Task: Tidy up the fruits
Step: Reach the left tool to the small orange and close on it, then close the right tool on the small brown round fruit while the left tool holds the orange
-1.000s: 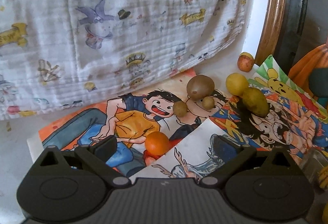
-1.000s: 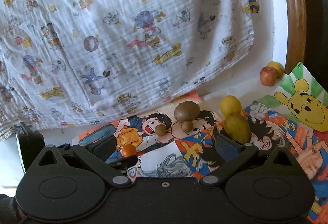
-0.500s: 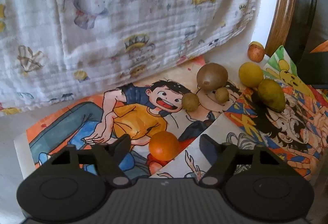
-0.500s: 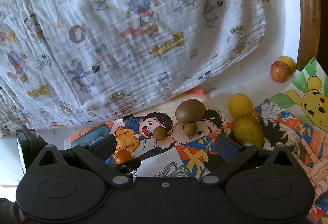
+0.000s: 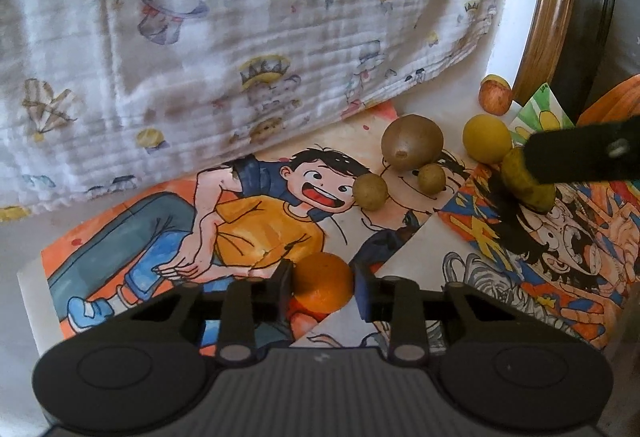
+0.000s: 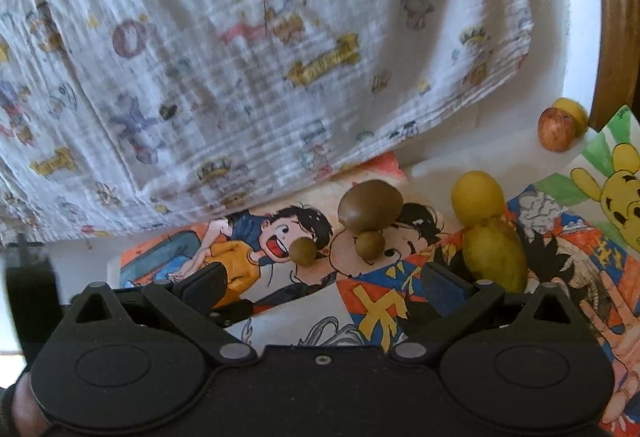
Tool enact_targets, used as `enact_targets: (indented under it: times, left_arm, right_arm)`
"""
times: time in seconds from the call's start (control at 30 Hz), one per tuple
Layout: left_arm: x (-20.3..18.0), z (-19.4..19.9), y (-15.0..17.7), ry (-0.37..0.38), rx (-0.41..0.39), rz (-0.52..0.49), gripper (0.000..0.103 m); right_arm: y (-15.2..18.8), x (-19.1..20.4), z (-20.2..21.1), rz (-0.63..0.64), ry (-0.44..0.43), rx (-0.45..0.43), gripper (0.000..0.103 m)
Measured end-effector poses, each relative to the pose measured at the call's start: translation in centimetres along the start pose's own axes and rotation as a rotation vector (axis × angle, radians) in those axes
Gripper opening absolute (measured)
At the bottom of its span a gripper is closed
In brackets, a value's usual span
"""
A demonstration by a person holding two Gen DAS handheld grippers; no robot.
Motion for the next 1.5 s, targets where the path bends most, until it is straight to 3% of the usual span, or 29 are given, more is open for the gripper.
enact_targets:
  times: [0.23,0.47,0.6,0.83,0.93,0.97,1.17,1.5]
  left_arm:
    - [0.9,1.5,0.0,-0.004,-0.009,0.029,0.035]
    - [1.6,1.9,0.2,-0.005,-0.005,0.046,0.035]
    - [1.8,2.1,0.3,-0.002,-0.008,0.053,0.035]
    - [1.7,1.9,0.5,0.003,-0.002,0.058,0.035]
    - [1.6,1.9,0.5,0.006,-0.001,0.056,0.035]
    - [1.6,1.9,0.5,0.006,-0.001,0.055,0.035]
    - [1.6,2.0,0.6,0.009,-0.003,0.056,0.035]
    - [0.7,3.6,0.2,0.023,-0.033,0.055,0.035]
  right_arm:
    - [0.7,-1.1,-4.3,0.061,0.055,0.060,0.101]
    - [1.3,-2.6,-8.7,0.120,0.106,0.115,0.078]
    - [1.6,-3.5,-10.5,0.111,0.110,0.148,0.054]
    - [1.3,-3.3,-11.7,0.121,0.099,0.142,0.050]
    - [1.3,-3.3,-12.1,0.127,0.093,0.148,0.035]
    - [1.3,-3.4,-12.1,0.129,0.094,0.145,0.030]
    - [1.1,-2.9,-11.2,0.105,0.061,0.144,0.029]
    - [-0.5,0.6,-2.4,0.086,-0.021,0.054,0.030]
Point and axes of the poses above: each gripper's, at about its wrist camera, not at the fingertips, and z roughly against the way its jaws point, x to its left, y to its underside, the point moved 8 cm from there along -z, roughly the way its jaws point, and after that the axes turned 9 degrees about -x, right-handed, at the moved point
